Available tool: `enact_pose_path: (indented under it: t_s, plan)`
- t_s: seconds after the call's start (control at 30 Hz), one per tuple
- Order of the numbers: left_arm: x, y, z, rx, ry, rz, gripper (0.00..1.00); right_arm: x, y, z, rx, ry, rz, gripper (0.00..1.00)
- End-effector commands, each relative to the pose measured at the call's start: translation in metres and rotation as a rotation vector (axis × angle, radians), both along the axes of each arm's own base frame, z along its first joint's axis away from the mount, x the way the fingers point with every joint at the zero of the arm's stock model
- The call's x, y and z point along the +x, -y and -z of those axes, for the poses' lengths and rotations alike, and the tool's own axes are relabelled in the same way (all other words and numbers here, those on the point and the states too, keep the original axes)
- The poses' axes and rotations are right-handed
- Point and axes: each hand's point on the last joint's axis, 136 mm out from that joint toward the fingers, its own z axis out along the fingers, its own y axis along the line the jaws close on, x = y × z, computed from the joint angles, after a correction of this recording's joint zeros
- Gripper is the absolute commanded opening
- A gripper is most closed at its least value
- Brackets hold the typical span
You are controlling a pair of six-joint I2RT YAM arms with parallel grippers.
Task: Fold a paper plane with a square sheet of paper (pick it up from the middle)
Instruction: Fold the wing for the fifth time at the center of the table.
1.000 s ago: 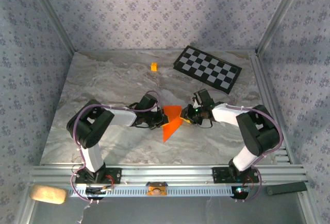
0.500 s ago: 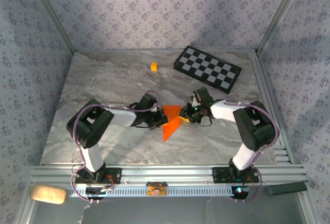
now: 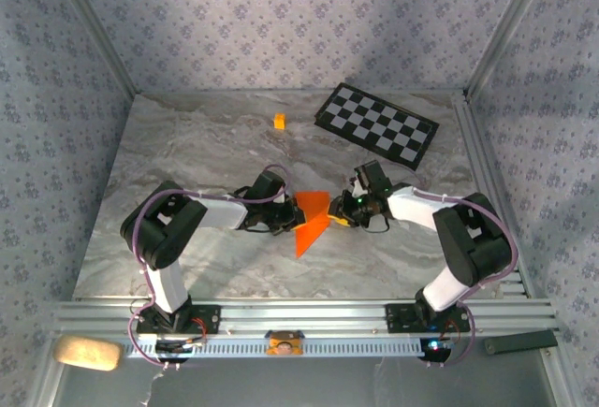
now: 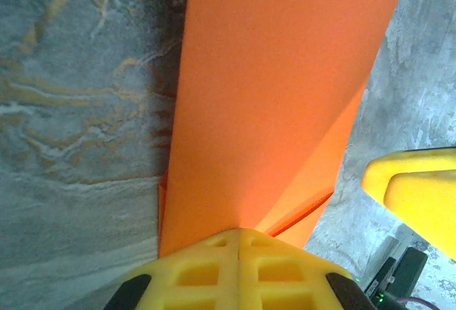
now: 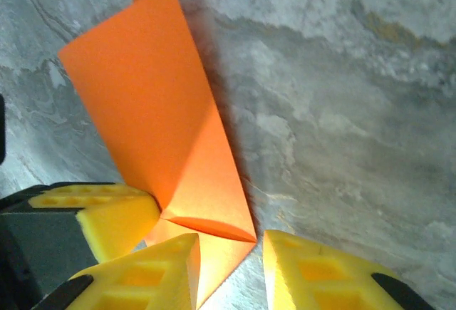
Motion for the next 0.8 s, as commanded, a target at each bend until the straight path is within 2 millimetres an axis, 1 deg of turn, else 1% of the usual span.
enact_pose_path:
  t_s: [0.0, 0.17, 0.47, 0.53, 0.67, 0.77]
  plan:
    - [-0.013, -0.03, 0.034, 0.137, -0.077, -0.043, 0.0, -0.014, -0.002, 0.008, 0.019, -0.079, 0.004, 0.3]
    - [-0.013, -0.029, 0.032, 0.137, -0.076, -0.043, 0.0, -0.01, -0.012, 0.005, 0.067, -0.061, -0.008, 0.29]
    - [-0.008, -0.027, 0.03, 0.132, -0.07, -0.045, 0.0, -0.015, -0.009, 0.018, 0.017, -0.103, -0.01, 0.29]
    - [-0.008, -0.027, 0.03, 0.131, -0.071, -0.046, 0.0, -0.013, -0.013, 0.016, 0.034, -0.09, -0.02, 0.29]
    - [-0.009, -0.026, 0.031, 0.129, -0.074, -0.039, 0.0, -0.007, -0.028, 0.007, 0.096, -0.059, -0.049, 0.28]
    - [-0.009, -0.026, 0.031, 0.127, -0.075, -0.037, 0.0, -0.003, -0.03, 0.006, 0.079, -0.031, -0.055, 0.28]
